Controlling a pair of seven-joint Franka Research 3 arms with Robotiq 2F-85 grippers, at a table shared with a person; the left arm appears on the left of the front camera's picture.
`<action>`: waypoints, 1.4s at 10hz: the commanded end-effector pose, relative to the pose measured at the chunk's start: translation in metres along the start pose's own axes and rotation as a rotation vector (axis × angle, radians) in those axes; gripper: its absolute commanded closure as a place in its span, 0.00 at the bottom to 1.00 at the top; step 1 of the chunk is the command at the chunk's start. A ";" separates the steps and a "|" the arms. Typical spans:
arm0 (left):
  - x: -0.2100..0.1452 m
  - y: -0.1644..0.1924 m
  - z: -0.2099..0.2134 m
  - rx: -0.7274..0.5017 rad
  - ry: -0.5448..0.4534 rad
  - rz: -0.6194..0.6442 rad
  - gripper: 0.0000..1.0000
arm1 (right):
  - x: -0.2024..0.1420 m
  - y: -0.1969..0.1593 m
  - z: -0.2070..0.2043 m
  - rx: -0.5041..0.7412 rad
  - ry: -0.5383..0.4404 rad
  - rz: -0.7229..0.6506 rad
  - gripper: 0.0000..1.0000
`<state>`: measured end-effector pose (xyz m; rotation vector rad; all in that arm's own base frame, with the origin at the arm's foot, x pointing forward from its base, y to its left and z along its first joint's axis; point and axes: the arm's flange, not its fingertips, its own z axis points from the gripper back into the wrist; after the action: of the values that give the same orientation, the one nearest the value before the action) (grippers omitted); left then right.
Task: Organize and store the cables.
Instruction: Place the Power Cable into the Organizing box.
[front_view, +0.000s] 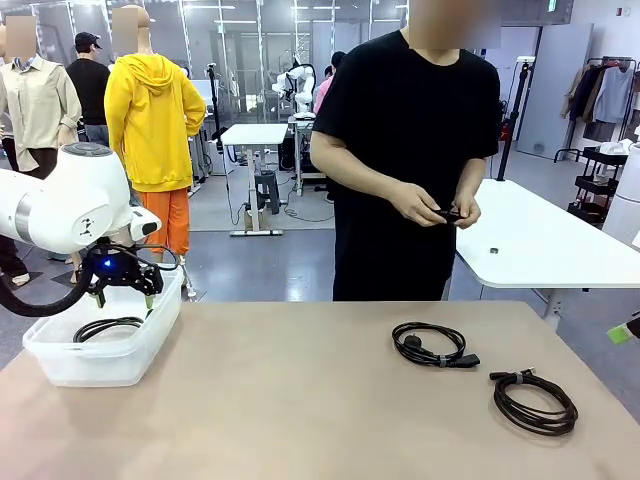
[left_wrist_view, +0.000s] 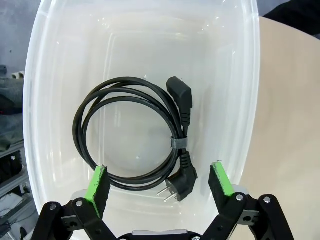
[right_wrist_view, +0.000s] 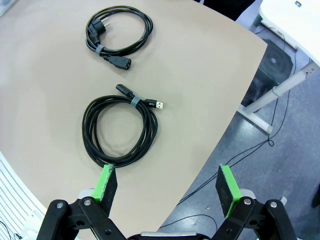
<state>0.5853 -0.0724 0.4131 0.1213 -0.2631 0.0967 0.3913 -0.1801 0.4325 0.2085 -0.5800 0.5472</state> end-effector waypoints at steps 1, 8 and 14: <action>0.000 0.000 -0.004 0.011 0.001 -0.009 0.00 | 0.000 0.000 0.000 0.001 -0.002 -0.004 0.00; 0.000 0.000 -0.004 0.011 0.001 -0.009 0.00 | 0.000 0.000 0.000 0.001 -0.002 -0.004 0.00; 0.016 -0.001 0.011 0.008 -0.028 -0.067 0.00 | 0.000 0.000 0.000 0.001 -0.002 -0.004 0.00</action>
<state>0.5879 -0.0730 0.4153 0.1234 -0.2678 0.0774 0.3913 -0.1801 0.4325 0.2085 -0.5799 0.5473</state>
